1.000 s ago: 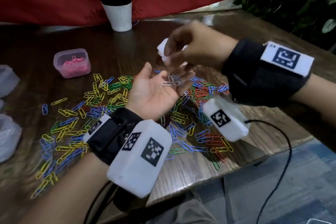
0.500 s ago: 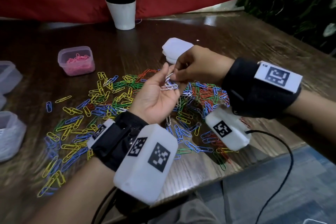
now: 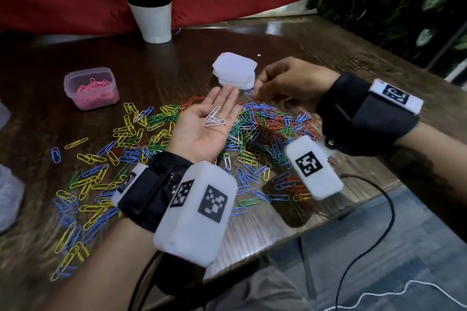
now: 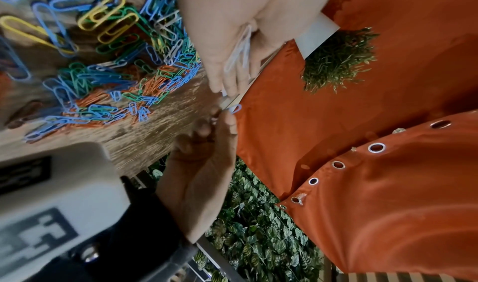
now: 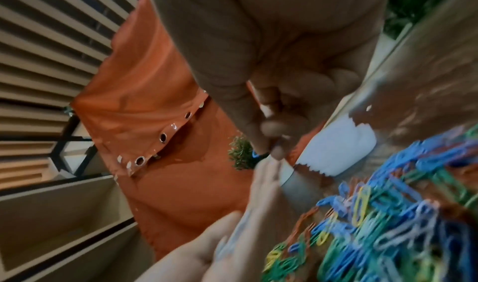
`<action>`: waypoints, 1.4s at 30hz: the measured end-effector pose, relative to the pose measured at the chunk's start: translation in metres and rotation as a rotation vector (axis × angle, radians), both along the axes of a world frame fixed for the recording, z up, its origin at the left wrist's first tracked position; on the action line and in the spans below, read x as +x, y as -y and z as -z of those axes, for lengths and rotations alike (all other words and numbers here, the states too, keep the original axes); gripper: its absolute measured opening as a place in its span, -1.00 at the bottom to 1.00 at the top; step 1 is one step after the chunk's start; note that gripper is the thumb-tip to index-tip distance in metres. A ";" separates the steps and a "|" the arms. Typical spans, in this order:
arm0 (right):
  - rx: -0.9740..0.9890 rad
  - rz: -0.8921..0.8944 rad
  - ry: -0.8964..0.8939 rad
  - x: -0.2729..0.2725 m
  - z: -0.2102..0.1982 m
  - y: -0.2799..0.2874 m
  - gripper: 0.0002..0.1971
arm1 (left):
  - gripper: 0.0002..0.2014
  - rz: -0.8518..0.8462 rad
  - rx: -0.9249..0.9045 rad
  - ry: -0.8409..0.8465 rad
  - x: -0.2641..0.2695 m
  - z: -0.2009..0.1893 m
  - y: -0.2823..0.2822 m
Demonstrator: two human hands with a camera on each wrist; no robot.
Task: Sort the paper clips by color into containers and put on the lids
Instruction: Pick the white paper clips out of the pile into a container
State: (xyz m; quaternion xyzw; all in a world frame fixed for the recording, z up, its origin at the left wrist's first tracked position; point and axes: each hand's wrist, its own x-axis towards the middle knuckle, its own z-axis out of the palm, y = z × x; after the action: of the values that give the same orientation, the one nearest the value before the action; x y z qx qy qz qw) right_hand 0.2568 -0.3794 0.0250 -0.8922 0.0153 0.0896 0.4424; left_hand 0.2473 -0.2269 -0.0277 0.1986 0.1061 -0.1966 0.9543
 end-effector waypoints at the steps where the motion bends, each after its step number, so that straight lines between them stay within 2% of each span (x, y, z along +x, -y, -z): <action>1: -0.138 -0.014 0.017 0.002 0.003 0.005 -0.74 | -0.63 -0.022 -0.030 -0.022 0.002 0.001 -0.002; 4: -0.670 -0.078 0.032 0.009 0.020 0.017 -0.86 | -0.64 -0.067 -0.058 -0.028 0.006 0.001 -0.008; 5: -0.785 -0.079 0.071 0.010 0.025 0.017 -0.89 | -0.64 -0.069 -0.061 -0.014 0.007 0.000 -0.009; 8: -0.767 -0.195 0.137 0.017 0.037 0.004 -0.87 | -0.71 -0.073 -0.044 -0.003 0.006 -0.001 -0.010; 11: -0.772 -0.358 0.099 0.027 0.044 -0.007 -0.83 | -0.71 -0.067 -0.032 -0.022 0.006 0.000 -0.009; 15: -0.854 -0.449 0.058 0.039 0.047 -0.009 -0.79 | -0.70 -0.069 -0.031 -0.029 0.007 0.002 -0.009; 18: -0.763 -0.450 0.000 0.043 0.048 -0.004 -0.86 | -0.70 -0.085 -0.021 -0.037 0.008 0.002 -0.010; 20: -0.609 -0.408 -0.018 0.042 0.044 0.002 -0.92 | -0.69 -0.090 0.001 -0.046 0.009 0.004 -0.010; 23: -0.320 -0.348 -0.054 0.042 0.030 0.012 -0.83 | -0.66 -0.085 0.045 -0.062 0.008 0.006 -0.008; 30: 0.100 -0.368 -0.065 0.031 0.008 0.000 -0.78 | -0.63 -0.028 0.126 -0.057 0.004 0.009 0.000; 34: 0.076 -0.465 0.002 0.027 0.010 -0.025 -0.79 | -0.68 -0.020 0.055 -0.054 -0.001 0.009 0.007; 42: 0.030 -0.436 0.059 0.022 0.013 -0.026 -0.75 | -0.57 -0.004 0.047 -0.017 -0.003 0.009 0.009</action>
State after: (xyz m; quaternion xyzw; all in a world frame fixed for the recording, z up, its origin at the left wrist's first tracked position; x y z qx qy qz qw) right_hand 0.2785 -0.3531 0.0121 -0.8700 -0.1922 0.1570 0.4259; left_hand 0.2447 -0.2358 -0.0364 0.2191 0.1191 -0.1937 0.9488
